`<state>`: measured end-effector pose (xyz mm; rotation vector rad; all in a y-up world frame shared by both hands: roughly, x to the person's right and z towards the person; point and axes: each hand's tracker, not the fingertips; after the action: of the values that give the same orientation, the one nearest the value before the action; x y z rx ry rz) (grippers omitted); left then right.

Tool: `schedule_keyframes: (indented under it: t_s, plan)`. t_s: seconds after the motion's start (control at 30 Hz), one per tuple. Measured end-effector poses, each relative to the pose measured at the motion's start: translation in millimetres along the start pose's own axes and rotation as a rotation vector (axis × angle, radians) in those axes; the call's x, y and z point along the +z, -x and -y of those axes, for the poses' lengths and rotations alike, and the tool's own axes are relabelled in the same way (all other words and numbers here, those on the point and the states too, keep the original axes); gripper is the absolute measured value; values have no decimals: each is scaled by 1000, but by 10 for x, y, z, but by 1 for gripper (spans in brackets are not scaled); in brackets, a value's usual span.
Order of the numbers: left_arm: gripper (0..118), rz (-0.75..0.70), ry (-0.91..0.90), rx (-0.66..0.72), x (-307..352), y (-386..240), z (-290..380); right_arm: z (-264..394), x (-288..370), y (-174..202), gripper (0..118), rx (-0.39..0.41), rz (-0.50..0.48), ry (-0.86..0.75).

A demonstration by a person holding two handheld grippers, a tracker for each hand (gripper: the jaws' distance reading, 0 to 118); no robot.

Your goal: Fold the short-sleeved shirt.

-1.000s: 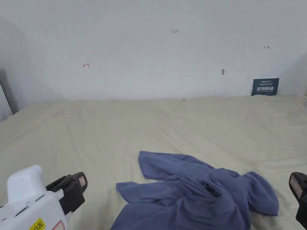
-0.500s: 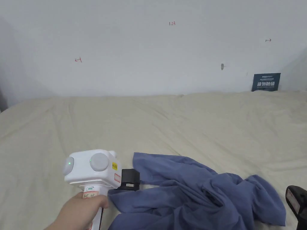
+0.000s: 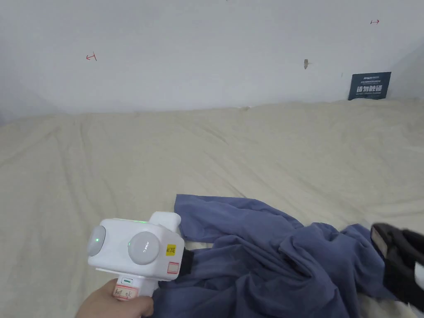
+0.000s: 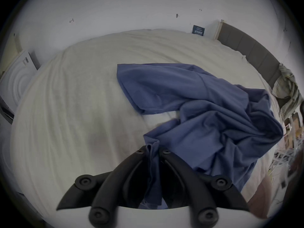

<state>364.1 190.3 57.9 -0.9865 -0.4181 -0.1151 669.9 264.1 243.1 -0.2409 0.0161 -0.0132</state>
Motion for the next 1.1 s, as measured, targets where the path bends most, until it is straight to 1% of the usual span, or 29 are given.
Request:
schedule_keyframes:
  t_s: [0.03,0.07,0.1,0.13,0.17,0.2,0.23,0.27,0.3,0.33,0.37,0.4,0.43,0.47,0.5,0.53,0.57,0.6,0.63,0.67,0.7,0.73,0.83,0.9,0.93,1.03,1.1]
  plan:
    - [11,-7,-14,-1,17,7,19,-156,-185,15,0,46,-20,-7]
    - [11,-10,-36,-2,36,21,30,-318,-408,55,0,122,-14,43]
    - [11,-14,-47,-2,47,42,34,-478,-698,102,0,195,-5,128]
    - [11,-14,-47,2,51,44,52,-631,-1040,110,0,221,-95,273]
    - [11,-10,-51,13,56,71,58,-740,-1387,107,0,187,-167,409]
    - [11,-3,-55,26,58,95,66,-809,-1688,92,0,136,-226,524]
    - [11,6,-59,42,55,121,78,-830,-2056,66,0,42,-276,613]
    - [11,11,-57,57,47,129,79,-828,-2376,45,11,-18,-309,726]
    - [11,19,-53,69,40,144,91,-776,-2646,32,61,-69,-311,827]
    - [11,25,-56,82,34,158,111,-700,-2880,22,91,-103,-271,918]
    - [11,32,-55,89,23,168,128,-584,-3036,12,95,-76,-201,960]
    - [11,41,-48,92,3,180,144,-502,-3135,32,95,-18,-142,942]
    - [11,44,-40,92,-10,186,159,-437,-3259,52,95,20,-95,950]
    - [11,40,-42,94,-14,196,175,-361,-3349,110,95,70,-77,961]
    - [11,44,-42,100,-9,208,187,-267,-3414,137,93,83,-61,982]
    - [11,51,-44,107,1,217,199,-195,-3459,157,84,78,-52,994]
    - [11,57,-45,115,3,225,202,-133,-3490,175,84,66,-63,1000]
    - [11,64,-44,121,2,228,203,-77,-3481,184,77,39,-116,1033]
    - [11,71,-43,123,1,230,205,-46,-3439,118,55,19,-178,1033]
    - [11,76,-40,121,14,238,217,-24,-3429,123,4,32,-154,1028]
    - [11,79,-37,116,13,237,218,-90,-3387,97,3,37,-139,974]
    - [11,76,-35,112,12,238,219,-129,-3382,65,3,30,-140,980]
    - [11,75,-33,122,45,262,209,-322,-3150,-24,3,-2,-181,901]
    - [11,76,-38,137,105,263,194,-508,-2909,-126,3,-10,-174,832]
    - [11,72,-44,138,168,271,185,-599,-2783,-191,3,-25,-154,794]
    - [11,87,-92,147,452,280,149,-843,-2346,-328,2,-106,-186,744]
    - [11,91,-127,172,694,312,118,-1034,-1992,-458,3,-122,-204,706]
